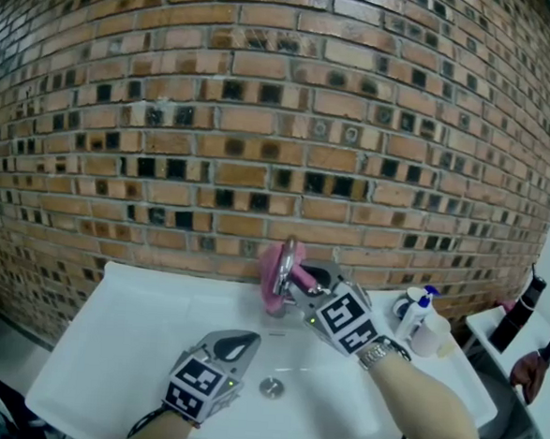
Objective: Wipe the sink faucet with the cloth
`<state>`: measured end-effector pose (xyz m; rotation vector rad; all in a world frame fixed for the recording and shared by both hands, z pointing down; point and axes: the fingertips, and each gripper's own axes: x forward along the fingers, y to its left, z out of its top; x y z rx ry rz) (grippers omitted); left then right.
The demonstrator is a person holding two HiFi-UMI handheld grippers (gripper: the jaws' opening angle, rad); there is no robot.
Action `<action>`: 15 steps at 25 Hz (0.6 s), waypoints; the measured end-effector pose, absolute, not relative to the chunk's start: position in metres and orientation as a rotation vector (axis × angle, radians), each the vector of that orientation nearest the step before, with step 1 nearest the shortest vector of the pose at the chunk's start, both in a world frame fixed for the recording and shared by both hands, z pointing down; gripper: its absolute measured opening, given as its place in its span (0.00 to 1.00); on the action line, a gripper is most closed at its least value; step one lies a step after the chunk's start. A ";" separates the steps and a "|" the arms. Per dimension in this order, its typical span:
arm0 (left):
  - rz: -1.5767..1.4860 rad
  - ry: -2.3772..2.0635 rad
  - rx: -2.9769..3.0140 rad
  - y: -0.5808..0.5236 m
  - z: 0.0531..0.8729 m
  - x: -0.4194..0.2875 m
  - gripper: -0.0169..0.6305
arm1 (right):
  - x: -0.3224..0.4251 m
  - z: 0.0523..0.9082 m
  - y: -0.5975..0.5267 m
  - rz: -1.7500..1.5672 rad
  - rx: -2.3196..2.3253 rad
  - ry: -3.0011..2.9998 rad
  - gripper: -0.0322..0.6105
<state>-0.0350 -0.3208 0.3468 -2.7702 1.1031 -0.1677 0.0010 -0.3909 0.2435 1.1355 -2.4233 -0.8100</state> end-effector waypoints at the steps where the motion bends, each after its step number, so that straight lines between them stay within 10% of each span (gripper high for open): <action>1: -0.167 1.103 -2.770 -0.321 0.346 -0.035 0.05 | 0.001 0.244 -0.389 -0.817 1.133 -2.423 0.18; 15: -0.173 1.104 -2.769 -0.321 0.348 -0.035 0.05 | 0.005 0.259 -0.376 -1.000 1.067 -2.287 0.18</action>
